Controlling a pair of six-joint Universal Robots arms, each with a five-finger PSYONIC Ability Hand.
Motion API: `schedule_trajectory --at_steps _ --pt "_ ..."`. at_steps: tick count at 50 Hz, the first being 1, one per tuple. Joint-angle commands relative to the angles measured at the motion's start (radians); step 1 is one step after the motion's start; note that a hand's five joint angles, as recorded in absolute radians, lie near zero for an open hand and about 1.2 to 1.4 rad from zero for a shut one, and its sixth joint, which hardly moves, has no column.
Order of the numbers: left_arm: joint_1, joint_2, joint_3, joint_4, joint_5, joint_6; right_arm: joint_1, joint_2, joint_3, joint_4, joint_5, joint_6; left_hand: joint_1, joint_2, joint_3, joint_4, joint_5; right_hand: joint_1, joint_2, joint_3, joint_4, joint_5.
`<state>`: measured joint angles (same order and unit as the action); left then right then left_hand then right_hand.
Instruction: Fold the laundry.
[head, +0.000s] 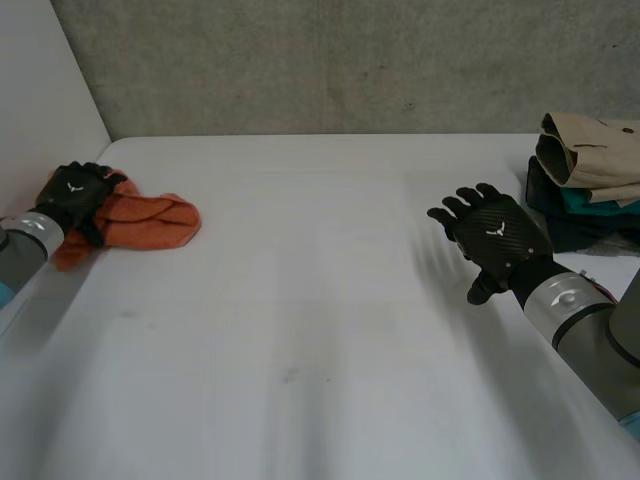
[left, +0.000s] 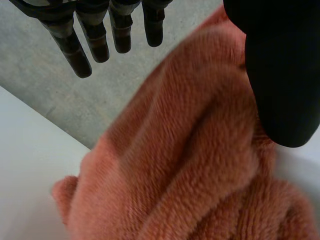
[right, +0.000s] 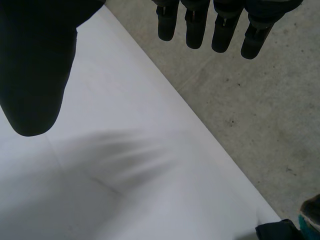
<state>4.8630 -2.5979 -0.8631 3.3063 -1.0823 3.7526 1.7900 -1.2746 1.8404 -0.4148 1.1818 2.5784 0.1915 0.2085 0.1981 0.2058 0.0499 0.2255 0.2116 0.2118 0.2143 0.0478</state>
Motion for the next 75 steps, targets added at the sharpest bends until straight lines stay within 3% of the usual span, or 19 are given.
schedule_trajectory --at_steps 1,2,4,5,8,13,24,29,36,38,39,40,41,48,55,59,62,70,75 --pt "-0.012 -0.068 0.064 0.077 -0.002 -0.059 -0.003 0.021 0.000 -0.012 0.001 0.006 0.381 0.364 0.374 0.367 0.348 -0.051 -0.037 -0.037 -0.040 -0.048" --pt "-0.016 -0.068 0.065 0.094 -0.002 -0.075 -0.003 0.026 0.000 -0.012 0.001 0.005 0.575 0.558 0.568 0.561 0.542 -0.051 -0.037 -0.037 -0.040 -0.048" --pt "-0.022 -0.068 0.065 0.133 -0.008 -0.111 -0.001 0.040 0.000 -0.012 0.002 0.005 1.193 1.176 1.186 1.179 1.160 -0.051 -0.037 -0.037 -0.040 -0.048" --pt "-0.029 -0.067 0.058 0.174 -0.022 -0.144 -0.001 0.043 0.002 -0.012 0.002 0.005 1.205 1.188 1.198 1.190 1.172 -0.051 -0.037 -0.037 -0.040 -0.048" --pt "-0.054 -0.054 0.032 0.225 -0.056 -0.183 -0.001 0.049 0.002 -0.013 0.004 0.005 1.205 1.188 1.198 1.190 1.172 -0.051 -0.037 -0.037 -0.040 -0.048" --pt "-0.132 0.149 -0.077 0.286 -0.158 -0.292 0.000 0.047 0.002 -0.013 0.009 0.005 1.205 1.188 1.198 1.190 1.172 -0.051 -0.037 -0.037 -0.040 -0.048" --pt "-0.405 0.494 -0.255 0.308 -0.171 -0.534 -0.003 0.041 0.002 -0.013 0.019 0.011 1.205 1.188 1.198 1.190 1.172 -0.051 -0.037 -0.037 -0.040 -0.048" --pt "-0.522 0.518 -0.326 0.237 -0.174 -0.536 -0.006 0.012 -0.001 -0.002 0.045 0.019 1.205 1.188 1.198 1.190 1.172 -0.051 -0.037 -0.037 -0.040 -0.048" --pt "-0.748 0.349 -0.340 0.073 -0.241 -0.539 -0.057 -0.066 -0.001 -0.002 0.105 0.029 1.205 1.188 1.198 1.190 1.172 -0.051 -0.037 -0.037 -0.040 -0.048" --pt "-0.778 0.328 -0.336 0.053 -0.263 -0.534 -0.066 -0.069 -0.003 -0.002 0.114 0.040 1.205 1.188 1.198 1.190 1.172 -0.051 -0.037 -0.037 -0.040 -0.048" --pt "-0.789 0.320 -0.335 0.047 -0.272 -0.534 -0.070 -0.069 -0.006 -0.002 0.127 0.057 0.944 0.927 0.937 0.929 0.911 -0.051 -0.037 -0.037 -0.040 -0.048" --pt "-0.801 0.317 -0.332 0.038 -0.284 -0.533 -0.070 -0.069 -0.009 -0.001 0.133 0.066 0.412 0.395 0.405 0.398 0.379 -0.051 -0.037 -0.037 -0.040 -0.048" --pt "-0.804 0.320 -0.332 0.035 -0.291 -0.533 -0.070 -0.069 -0.010 0.002 0.139 0.077 0.293 0.276 0.287 0.279 0.260 -0.051 -0.037 -0.037 -0.040 -0.048" --pt "-0.801 0.409 -0.368 0.016 -0.323 -0.533 -0.075 -0.068 -0.059 0.123 0.176 0.175 0.066 0.049 0.060 0.052 0.033 -0.051 -0.037 -0.037 -0.040 -0.048" --pt "-0.744 0.556 -0.487 -0.004 -0.396 -0.540 -0.075 -0.066 -0.150 0.392 0.167 0.299 0.078 0.061 0.071 0.063 0.045 -0.051 -0.037 -0.037 -0.040 -0.048" --pt "-0.712 0.608 -0.559 -0.002 -0.392 -0.539 -0.073 -0.066 -0.191 0.520 0.167 0.385 0.133 0.116 0.127 0.119 0.101 -0.051 -0.037 -0.037 -0.040 -0.048" --pt "-0.698 0.607 -0.580 -0.001 -0.380 -0.537 -0.073 -0.057 -0.195 0.583 0.159 0.422 0.295 0.278 0.288 0.280 0.262 -0.051 -0.037 -0.037 -0.040 -0.048" --pt "-0.666 0.518 -0.570 -0.039 -0.323 -0.534 -0.066 0.032 -0.129 0.464 0.147 0.434 0.310 0.293 0.303 0.295 0.277 -0.047 -0.033 -0.033 -0.036 -0.044" --pt "-0.664 0.425 -0.515 -0.045 -0.295 -0.534 -0.052 0.086 -0.116 0.369 0.144 0.437 0.307 0.290 0.300 0.292 0.274 0.173 0.187 0.187 0.185 0.177"
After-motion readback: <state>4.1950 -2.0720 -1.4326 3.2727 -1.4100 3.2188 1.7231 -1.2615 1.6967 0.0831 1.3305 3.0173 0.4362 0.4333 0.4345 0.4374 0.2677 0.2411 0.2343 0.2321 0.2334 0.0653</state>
